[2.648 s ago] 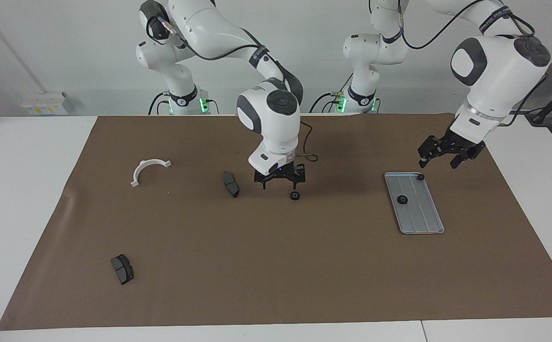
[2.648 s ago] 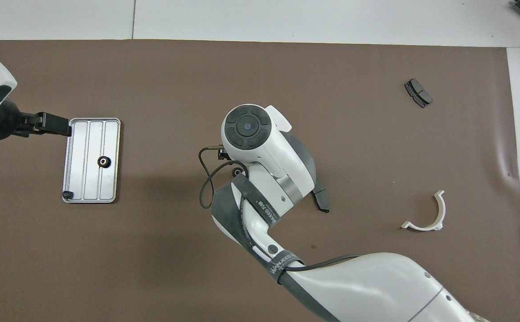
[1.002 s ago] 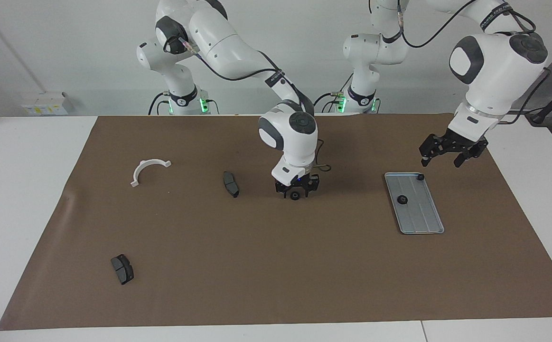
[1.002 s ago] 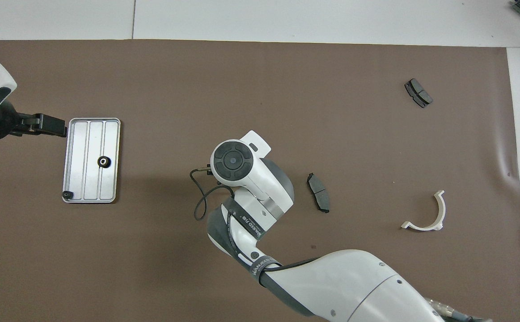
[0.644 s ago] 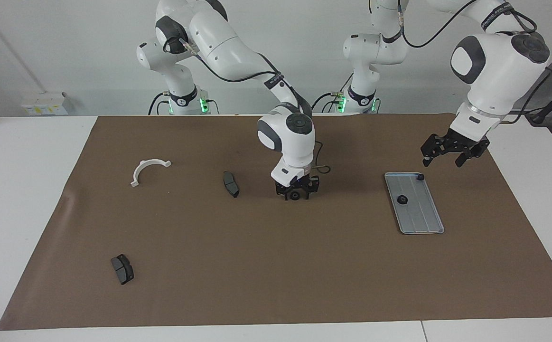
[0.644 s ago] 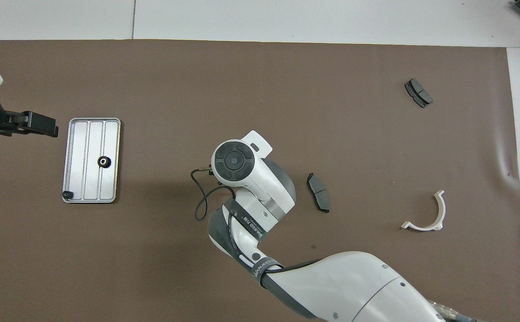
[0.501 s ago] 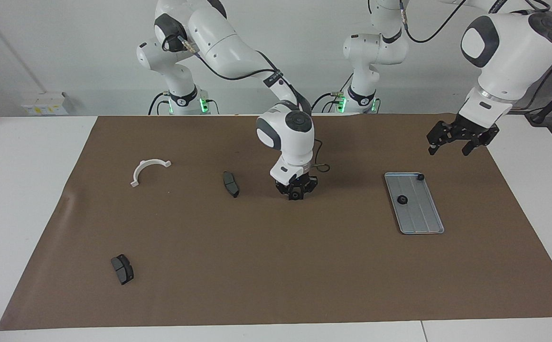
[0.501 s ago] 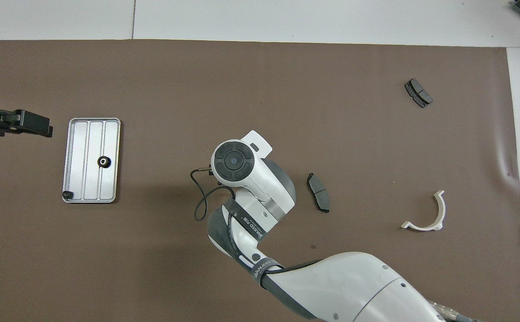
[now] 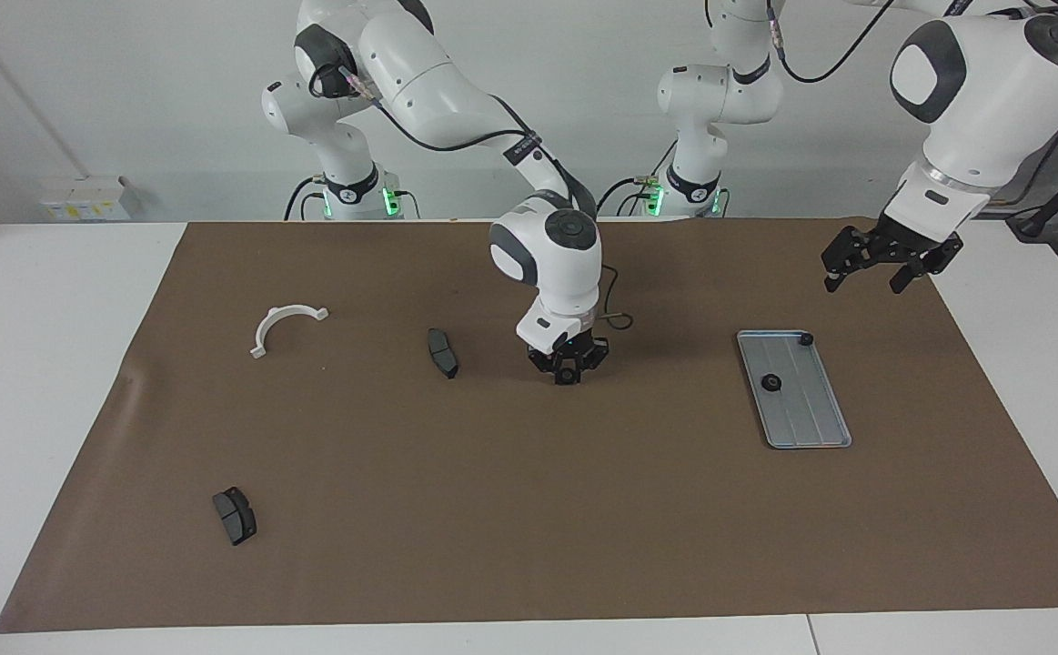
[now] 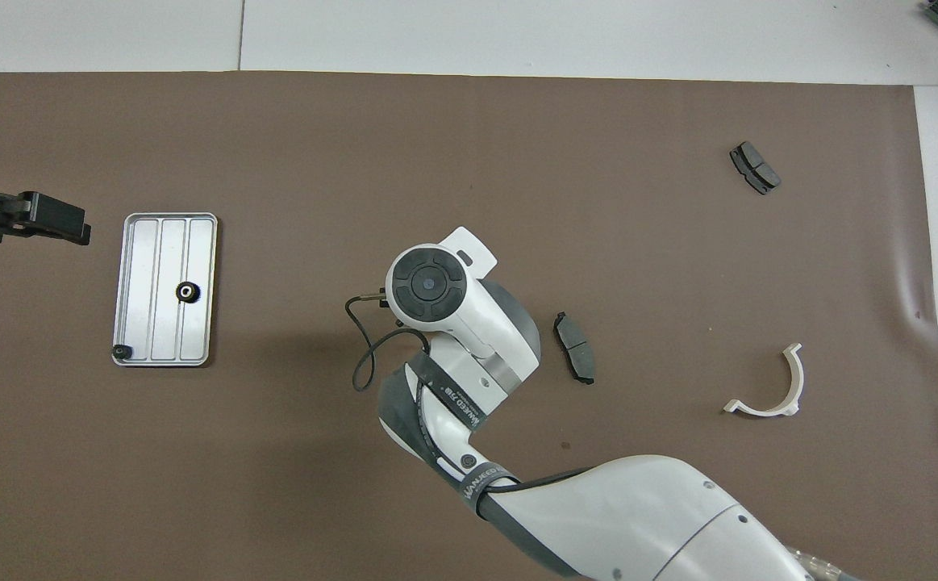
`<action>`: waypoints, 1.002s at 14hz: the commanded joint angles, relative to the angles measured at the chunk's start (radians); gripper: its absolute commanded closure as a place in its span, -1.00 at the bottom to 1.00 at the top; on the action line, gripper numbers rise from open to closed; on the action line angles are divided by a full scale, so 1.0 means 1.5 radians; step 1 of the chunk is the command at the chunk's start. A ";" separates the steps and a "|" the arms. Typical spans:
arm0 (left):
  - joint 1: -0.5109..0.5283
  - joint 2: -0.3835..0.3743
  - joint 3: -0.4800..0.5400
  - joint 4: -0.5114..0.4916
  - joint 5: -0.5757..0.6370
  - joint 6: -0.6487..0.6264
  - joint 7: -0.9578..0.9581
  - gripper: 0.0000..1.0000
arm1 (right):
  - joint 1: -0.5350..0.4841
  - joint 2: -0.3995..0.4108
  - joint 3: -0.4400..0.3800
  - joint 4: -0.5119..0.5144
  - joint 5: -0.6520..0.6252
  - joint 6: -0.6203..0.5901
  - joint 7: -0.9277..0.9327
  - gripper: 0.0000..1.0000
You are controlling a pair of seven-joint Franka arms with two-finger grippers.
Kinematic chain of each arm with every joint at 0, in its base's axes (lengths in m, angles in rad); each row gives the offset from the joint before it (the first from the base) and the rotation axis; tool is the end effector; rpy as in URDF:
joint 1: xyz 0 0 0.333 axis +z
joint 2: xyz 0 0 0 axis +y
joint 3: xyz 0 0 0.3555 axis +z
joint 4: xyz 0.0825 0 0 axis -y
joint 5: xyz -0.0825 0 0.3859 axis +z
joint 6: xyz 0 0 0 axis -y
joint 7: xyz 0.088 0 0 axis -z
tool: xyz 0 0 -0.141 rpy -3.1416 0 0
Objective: Place bearing gear from tray to pile
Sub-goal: 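Carry the gear near the far black piece, release, withdraw the right gripper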
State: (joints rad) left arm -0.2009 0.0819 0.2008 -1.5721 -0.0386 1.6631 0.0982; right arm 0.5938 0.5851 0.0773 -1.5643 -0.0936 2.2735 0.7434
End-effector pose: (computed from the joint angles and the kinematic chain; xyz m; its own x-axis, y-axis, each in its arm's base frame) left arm 0.5916 -0.0098 0.5915 0.9954 -0.0954 0.0128 -0.0957 -0.9952 0.0210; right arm 0.5864 0.4485 0.3138 0.9926 -0.0350 0.1164 -0.0283 -0.9979 -0.0584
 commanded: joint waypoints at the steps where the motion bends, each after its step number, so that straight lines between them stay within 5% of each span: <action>1: 0.002 0.012 0.000 0.020 0.007 -0.008 0.002 -1.00 | -0.053 -0.050 0.005 -0.021 -0.008 -0.010 -0.022 0.85; 14: 0.002 0.010 0.000 0.014 -0.015 0.031 -0.052 -1.00 | -0.324 -0.182 0.008 -0.240 0.005 -0.007 -0.349 0.96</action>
State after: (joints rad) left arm -0.2011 0.0872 0.1997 -1.5695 -0.0497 1.7016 0.0333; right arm 0.1519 0.3701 0.0714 -1.8377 -0.0976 2.2394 0.2820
